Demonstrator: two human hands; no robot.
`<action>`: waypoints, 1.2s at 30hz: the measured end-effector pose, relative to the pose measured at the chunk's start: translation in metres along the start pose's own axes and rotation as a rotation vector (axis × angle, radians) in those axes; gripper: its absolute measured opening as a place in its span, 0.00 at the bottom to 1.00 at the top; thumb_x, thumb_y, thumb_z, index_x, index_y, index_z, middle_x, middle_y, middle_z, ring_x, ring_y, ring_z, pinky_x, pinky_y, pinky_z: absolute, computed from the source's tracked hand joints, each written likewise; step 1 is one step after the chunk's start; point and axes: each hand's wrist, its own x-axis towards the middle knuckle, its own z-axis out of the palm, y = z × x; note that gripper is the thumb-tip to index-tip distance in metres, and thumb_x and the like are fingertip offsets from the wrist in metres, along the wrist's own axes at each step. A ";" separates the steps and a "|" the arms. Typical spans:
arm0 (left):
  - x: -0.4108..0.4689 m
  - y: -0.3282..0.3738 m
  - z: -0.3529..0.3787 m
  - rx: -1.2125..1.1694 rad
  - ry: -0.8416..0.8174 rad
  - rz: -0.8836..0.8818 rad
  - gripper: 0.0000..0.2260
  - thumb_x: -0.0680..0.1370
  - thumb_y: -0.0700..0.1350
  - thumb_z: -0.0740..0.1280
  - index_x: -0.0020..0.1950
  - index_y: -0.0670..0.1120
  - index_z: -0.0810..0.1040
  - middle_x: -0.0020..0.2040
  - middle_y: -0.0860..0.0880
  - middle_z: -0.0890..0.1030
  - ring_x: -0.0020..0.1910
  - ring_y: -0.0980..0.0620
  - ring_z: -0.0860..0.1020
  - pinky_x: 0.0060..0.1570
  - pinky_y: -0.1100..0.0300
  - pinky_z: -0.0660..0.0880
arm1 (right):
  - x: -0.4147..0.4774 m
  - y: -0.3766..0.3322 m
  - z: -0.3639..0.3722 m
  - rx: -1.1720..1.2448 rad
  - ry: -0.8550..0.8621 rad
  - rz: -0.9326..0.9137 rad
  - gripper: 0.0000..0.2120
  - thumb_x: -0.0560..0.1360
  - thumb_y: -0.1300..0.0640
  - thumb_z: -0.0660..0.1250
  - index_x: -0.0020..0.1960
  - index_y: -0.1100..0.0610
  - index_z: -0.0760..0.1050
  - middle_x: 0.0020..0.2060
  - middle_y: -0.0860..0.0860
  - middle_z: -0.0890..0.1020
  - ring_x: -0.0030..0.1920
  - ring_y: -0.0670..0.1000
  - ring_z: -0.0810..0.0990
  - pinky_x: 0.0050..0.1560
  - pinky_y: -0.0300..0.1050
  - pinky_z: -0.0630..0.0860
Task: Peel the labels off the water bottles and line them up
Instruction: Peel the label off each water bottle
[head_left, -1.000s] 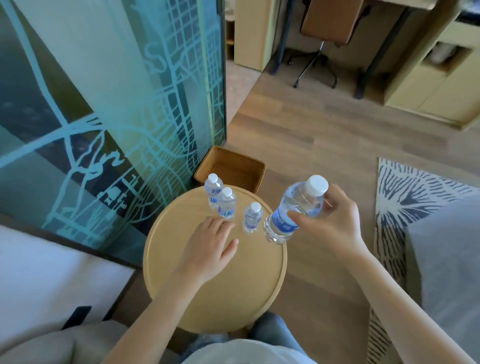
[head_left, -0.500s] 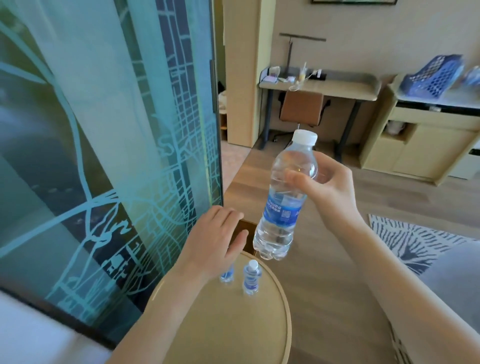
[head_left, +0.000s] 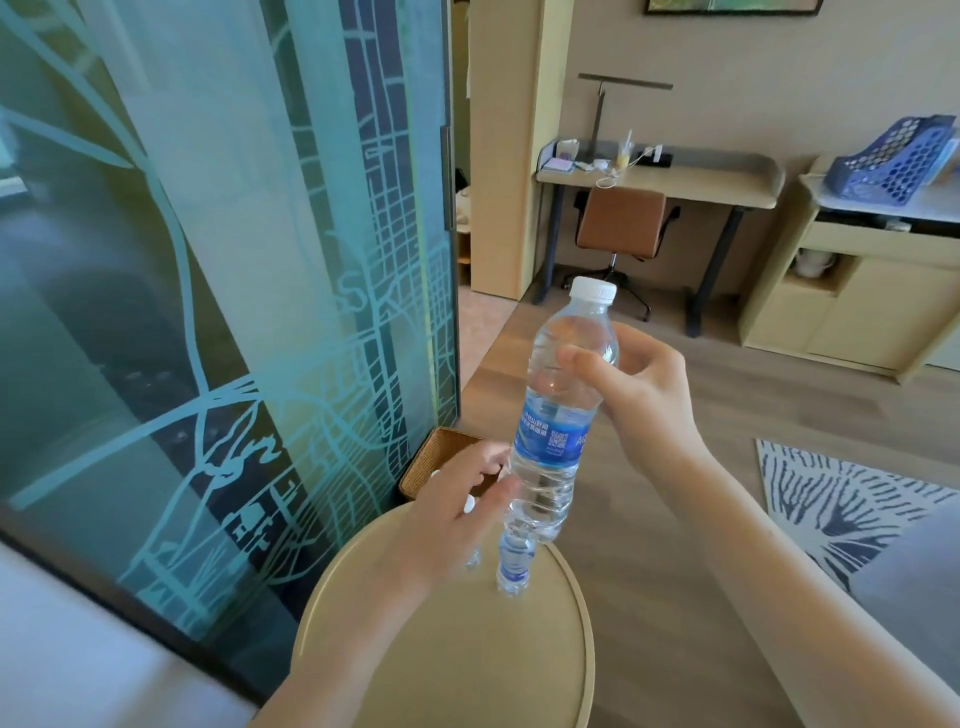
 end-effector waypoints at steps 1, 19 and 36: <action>0.001 0.002 0.003 -0.107 -0.051 -0.043 0.21 0.77 0.62 0.62 0.68 0.57 0.74 0.62 0.60 0.81 0.63 0.59 0.78 0.64 0.55 0.73 | 0.002 -0.002 0.002 0.025 -0.004 0.010 0.13 0.69 0.56 0.76 0.53 0.58 0.85 0.44 0.54 0.88 0.46 0.56 0.88 0.43 0.46 0.83; -0.010 0.025 0.028 -0.362 0.062 -0.169 0.13 0.70 0.50 0.75 0.54 0.53 0.81 0.46 0.51 0.86 0.46 0.52 0.85 0.44 0.63 0.79 | -0.008 -0.010 0.005 -0.053 -0.173 0.186 0.17 0.75 0.47 0.71 0.60 0.55 0.82 0.51 0.51 0.88 0.53 0.51 0.87 0.57 0.49 0.82; -0.008 0.045 0.019 -0.467 -0.046 -0.189 0.10 0.71 0.49 0.70 0.51 0.49 0.82 0.39 0.58 0.85 0.40 0.64 0.82 0.38 0.74 0.75 | -0.003 0.010 -0.018 0.241 -0.153 0.265 0.22 0.76 0.46 0.65 0.63 0.59 0.80 0.56 0.58 0.86 0.56 0.56 0.85 0.54 0.47 0.82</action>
